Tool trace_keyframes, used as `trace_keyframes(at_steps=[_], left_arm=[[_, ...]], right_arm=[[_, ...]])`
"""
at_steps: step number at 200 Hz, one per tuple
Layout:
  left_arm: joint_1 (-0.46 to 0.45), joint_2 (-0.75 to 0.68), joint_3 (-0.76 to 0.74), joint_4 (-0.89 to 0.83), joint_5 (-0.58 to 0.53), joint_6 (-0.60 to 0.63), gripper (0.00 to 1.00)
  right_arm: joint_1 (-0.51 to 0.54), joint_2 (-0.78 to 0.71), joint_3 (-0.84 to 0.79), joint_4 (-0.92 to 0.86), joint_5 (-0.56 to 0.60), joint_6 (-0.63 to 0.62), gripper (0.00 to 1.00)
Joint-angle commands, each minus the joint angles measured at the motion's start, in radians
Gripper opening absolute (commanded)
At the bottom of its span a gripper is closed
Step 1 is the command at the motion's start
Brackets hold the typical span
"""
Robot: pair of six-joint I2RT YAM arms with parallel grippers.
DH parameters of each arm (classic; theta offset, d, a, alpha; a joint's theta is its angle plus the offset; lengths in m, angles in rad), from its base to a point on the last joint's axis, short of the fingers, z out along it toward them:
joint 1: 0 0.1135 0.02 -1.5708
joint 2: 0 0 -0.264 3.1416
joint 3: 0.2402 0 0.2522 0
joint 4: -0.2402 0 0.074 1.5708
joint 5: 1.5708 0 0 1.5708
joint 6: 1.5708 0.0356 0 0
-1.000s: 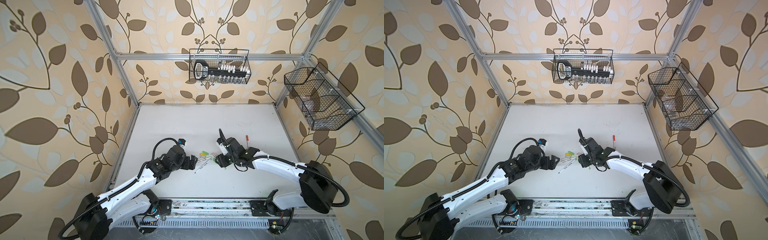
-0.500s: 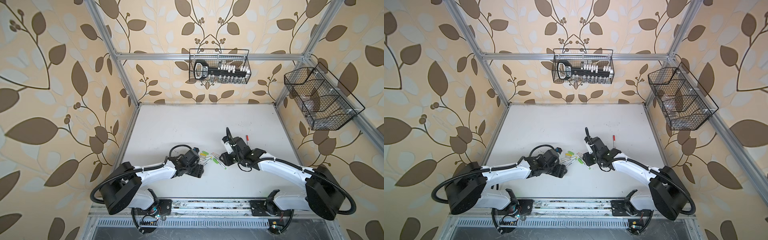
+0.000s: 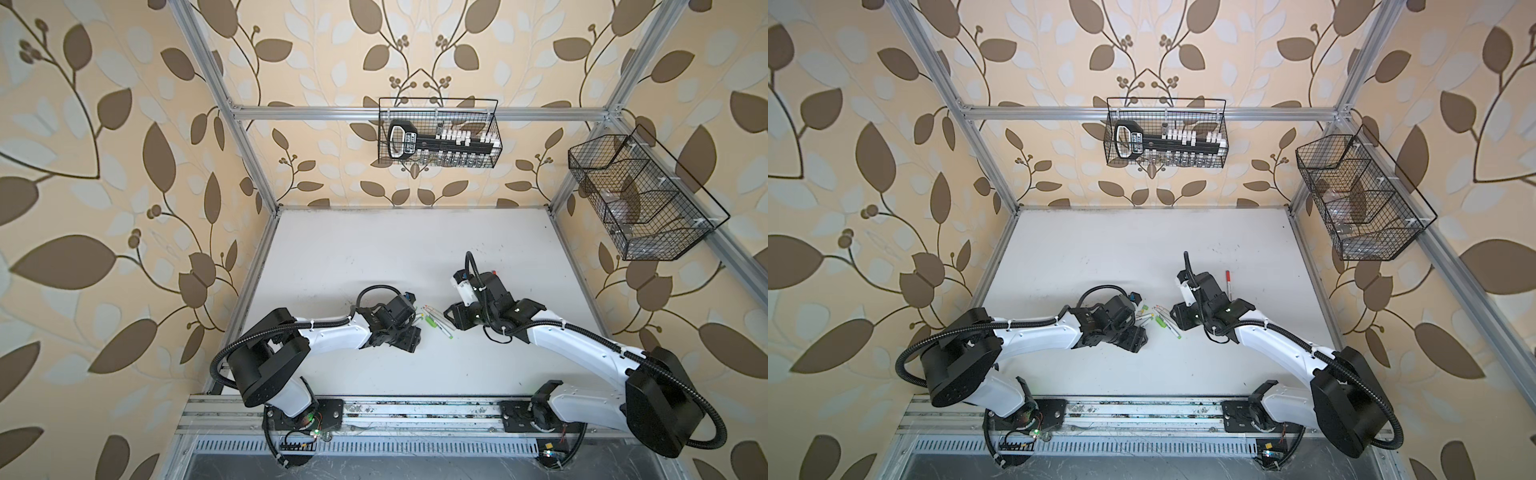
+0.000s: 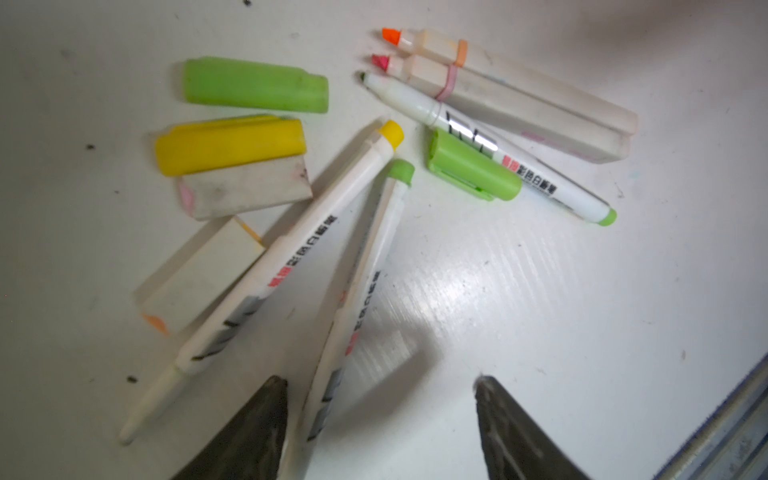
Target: Insert the pens into the pen caps
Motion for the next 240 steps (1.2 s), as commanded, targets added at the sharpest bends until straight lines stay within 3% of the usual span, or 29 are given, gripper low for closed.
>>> trace_keyframes(at_steps=[1, 32, 65, 90, 163, 187, 201, 218, 226, 240], left_arm=[[-0.013, 0.037, 0.039, -0.024, -0.007, 0.031, 0.68], [-0.028, 0.103, 0.091, -0.059, -0.031, 0.068, 0.58], [-0.052, 0.150, 0.115, -0.107, -0.071, 0.086, 0.34], [-0.088, 0.174, 0.126, -0.153, -0.113, 0.098, 0.21], [-0.221, 0.156, 0.118, -0.207, -0.123, 0.174, 0.00], [-0.230, 0.119, 0.110, -0.224, -0.174, 0.203, 0.00], [-0.230, 0.087, 0.103, -0.235, -0.224, 0.210, 0.07], [-0.231, 0.030, 0.092, -0.236, -0.269, 0.212, 0.28], [-0.229, -0.008, 0.084, -0.231, -0.287, 0.205, 0.45], [-0.223, -0.088, 0.063, -0.214, -0.304, 0.191, 0.66]], right_arm=[[-0.011, -0.015, -0.014, -0.014, -0.025, -0.028, 0.47], [-0.021, -0.038, -0.020, -0.022, -0.026, -0.027, 0.47], [-0.030, -0.058, -0.034, -0.019, -0.029, -0.020, 0.46], [-0.037, -0.066, -0.047, -0.012, -0.039, -0.021, 0.46], [-0.038, -0.058, -0.089, 0.063, -0.114, -0.057, 0.47], [-0.037, -0.050, -0.110, 0.084, -0.135, -0.054, 0.48], [-0.039, -0.043, -0.121, 0.098, -0.149, -0.053, 0.49], [-0.033, -0.033, -0.132, 0.116, -0.180, -0.060, 0.51], [-0.027, -0.028, -0.134, 0.124, -0.189, -0.066, 0.53], [-0.005, -0.012, -0.130, 0.129, -0.208, -0.085, 0.56]])
